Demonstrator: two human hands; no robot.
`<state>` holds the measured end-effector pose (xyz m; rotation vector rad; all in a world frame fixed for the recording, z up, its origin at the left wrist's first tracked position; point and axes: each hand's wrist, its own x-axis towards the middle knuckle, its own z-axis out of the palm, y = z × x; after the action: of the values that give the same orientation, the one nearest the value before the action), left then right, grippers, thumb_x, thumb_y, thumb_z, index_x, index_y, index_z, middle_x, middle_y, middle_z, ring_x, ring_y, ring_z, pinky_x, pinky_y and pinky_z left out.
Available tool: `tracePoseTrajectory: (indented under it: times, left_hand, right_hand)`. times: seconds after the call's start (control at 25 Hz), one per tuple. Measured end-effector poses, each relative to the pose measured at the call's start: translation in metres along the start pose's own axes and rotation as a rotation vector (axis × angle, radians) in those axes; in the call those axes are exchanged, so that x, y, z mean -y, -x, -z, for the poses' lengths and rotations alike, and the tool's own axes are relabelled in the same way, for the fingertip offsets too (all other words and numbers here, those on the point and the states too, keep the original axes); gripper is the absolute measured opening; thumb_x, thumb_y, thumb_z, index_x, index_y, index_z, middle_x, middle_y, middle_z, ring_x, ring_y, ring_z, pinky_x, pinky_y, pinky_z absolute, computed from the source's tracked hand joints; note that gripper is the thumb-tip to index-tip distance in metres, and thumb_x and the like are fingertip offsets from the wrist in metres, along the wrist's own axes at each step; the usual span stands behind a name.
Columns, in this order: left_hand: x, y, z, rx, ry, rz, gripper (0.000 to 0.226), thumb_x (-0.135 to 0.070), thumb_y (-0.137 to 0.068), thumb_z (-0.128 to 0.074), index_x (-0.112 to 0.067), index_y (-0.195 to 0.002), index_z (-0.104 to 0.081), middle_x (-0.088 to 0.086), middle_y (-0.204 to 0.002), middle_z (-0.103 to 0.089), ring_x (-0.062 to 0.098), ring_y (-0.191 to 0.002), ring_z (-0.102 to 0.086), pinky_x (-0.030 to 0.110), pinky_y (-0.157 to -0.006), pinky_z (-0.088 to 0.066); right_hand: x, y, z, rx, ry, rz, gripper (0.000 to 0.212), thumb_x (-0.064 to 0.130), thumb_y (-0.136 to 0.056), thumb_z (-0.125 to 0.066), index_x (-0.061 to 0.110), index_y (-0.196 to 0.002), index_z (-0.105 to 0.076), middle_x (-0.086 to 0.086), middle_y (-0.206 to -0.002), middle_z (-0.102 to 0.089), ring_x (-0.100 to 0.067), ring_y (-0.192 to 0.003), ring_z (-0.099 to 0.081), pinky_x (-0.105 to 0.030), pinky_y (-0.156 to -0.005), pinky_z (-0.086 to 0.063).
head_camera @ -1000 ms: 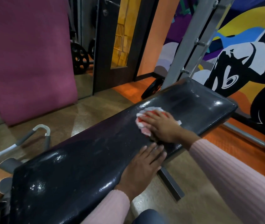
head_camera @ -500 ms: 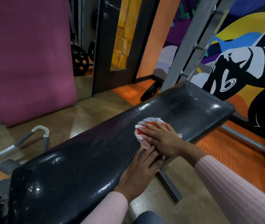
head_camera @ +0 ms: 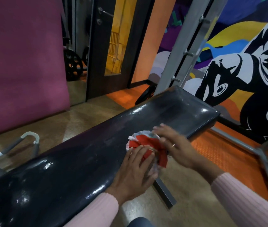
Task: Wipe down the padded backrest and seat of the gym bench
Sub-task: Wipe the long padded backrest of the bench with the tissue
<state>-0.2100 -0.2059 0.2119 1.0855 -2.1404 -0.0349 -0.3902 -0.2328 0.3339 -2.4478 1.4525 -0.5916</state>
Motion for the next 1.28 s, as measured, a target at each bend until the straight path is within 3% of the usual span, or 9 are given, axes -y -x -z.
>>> tracePoseTrajectory:
  times: [0.08, 0.16, 0.24, 0.32, 0.48, 0.76, 1.0, 1.16, 1.28]
  left_hand:
    - [-0.004, -0.021, 0.000, 0.017, -0.088, 0.056, 0.049, -0.047, -0.100, -0.028, -0.024, -0.140, -0.043, 0.007, -0.152, -0.032, 0.029, -0.143, -0.020, 0.053, -0.114, -0.019]
    - [-0.009, -0.037, -0.008, 0.066, -0.184, 0.089, 0.051, -0.043, -0.098, -0.026, -0.025, -0.145, -0.036, 0.009, -0.153, -0.031, 0.036, -0.143, -0.020, 0.056, -0.113, -0.020]
    - [-0.019, -0.047, -0.021, 0.128, -0.233, 0.113, 0.056, -0.046, -0.094, -0.024, -0.025, -0.146, -0.032, 0.011, -0.151, -0.035, 0.039, -0.139, -0.028, 0.056, -0.110, -0.027]
    - [-0.025, -0.058, -0.021, 0.121, -0.237, 0.154, 0.059, -0.048, -0.093, -0.023, -0.025, -0.146, -0.033, 0.012, -0.149, -0.038, 0.038, -0.136, -0.035, 0.055, -0.108, -0.030]
    - [-0.010, -0.053, -0.015, 0.015, -0.088, 0.487, 0.059, -0.049, -0.095, -0.019, -0.025, -0.147, -0.031, 0.011, -0.152, -0.032, 0.038, -0.138, -0.029, 0.055, -0.112, -0.022]
    - [-0.059, -0.072, -0.038, 0.049, -0.160, 0.261, 0.054, -0.047, -0.091, -0.025, -0.035, -0.142, -0.035, 0.006, -0.153, -0.033, 0.040, -0.138, -0.030, 0.058, -0.108, -0.022]
    - [-0.023, -0.049, -0.028, -0.035, -0.126, 0.531, 0.056, -0.048, -0.093, -0.020, -0.033, -0.145, -0.036, 0.006, -0.154, -0.032, 0.039, -0.140, -0.026, 0.055, -0.111, -0.019]
    - [-0.058, -0.030, -0.034, 0.083, -0.131, 0.446, 0.053, -0.045, -0.093, -0.029, -0.030, -0.143, -0.040, 0.010, -0.152, -0.034, 0.044, -0.137, -0.029, 0.055, -0.107, -0.015]
    - [-0.041, -0.070, -0.025, 0.084, -0.134, 0.379, 0.053, -0.046, -0.097, -0.023, -0.034, -0.148, -0.026, 0.006, -0.158, -0.020, 0.041, -0.143, -0.015, 0.055, -0.114, -0.009]
  right_hand:
    - [-0.030, -0.016, 0.026, -0.272, 0.189, -0.048, 0.039, 0.029, -0.099, -0.035, 0.024, -0.133, -0.054, 0.011, -0.144, -0.047, 0.005, -0.142, -0.019, -0.033, -0.119, -0.019]
    - [-0.055, -0.032, 0.039, -0.342, 0.375, -0.079, 0.042, 0.032, -0.101, -0.032, 0.024, -0.137, -0.051, 0.002, -0.151, -0.042, -0.014, -0.148, -0.015, -0.046, -0.120, -0.015]
    - [-0.073, -0.044, 0.036, -0.347, 0.447, -0.088, 0.045, 0.037, -0.102, -0.025, 0.026, -0.142, -0.045, 0.002, -0.157, -0.032, -0.017, -0.150, -0.004, -0.048, -0.120, -0.008]
    - [-0.079, -0.052, 0.026, -0.369, 0.485, -0.076, 0.050, 0.042, -0.102, -0.019, 0.029, -0.146, -0.039, 0.004, -0.161, -0.024, -0.015, -0.151, 0.004, -0.048, -0.120, -0.002]
    - [-0.077, -0.060, 0.009, -0.369, 0.486, -0.076, 0.051, 0.042, -0.102, -0.018, 0.030, -0.149, -0.032, 0.005, -0.163, -0.015, -0.015, -0.150, 0.010, -0.044, -0.120, 0.005]
    - [-0.079, -0.057, 0.007, -0.404, 0.445, -0.097, 0.050, 0.039, -0.103, -0.021, 0.030, -0.151, -0.028, 0.008, -0.163, -0.012, -0.012, -0.150, 0.012, -0.037, -0.120, 0.008]
    - [-0.080, -0.060, 0.006, -0.285, 0.531, -0.062, 0.055, 0.043, -0.101, -0.015, 0.028, -0.150, -0.034, 0.007, -0.160, -0.026, -0.014, -0.151, -0.003, -0.041, -0.121, 0.000]
    - [-0.086, -0.054, 0.008, -0.243, 0.545, 0.014, 0.053, 0.042, -0.101, -0.016, 0.029, -0.149, -0.036, 0.008, -0.158, -0.028, -0.014, -0.150, -0.009, -0.039, -0.121, -0.002]
    - [-0.085, -0.049, 0.008, -0.183, 0.555, 0.085, 0.053, 0.041, -0.102, -0.016, 0.027, -0.150, -0.034, 0.006, -0.159, -0.027, -0.013, -0.150, -0.008, -0.037, -0.121, -0.002]
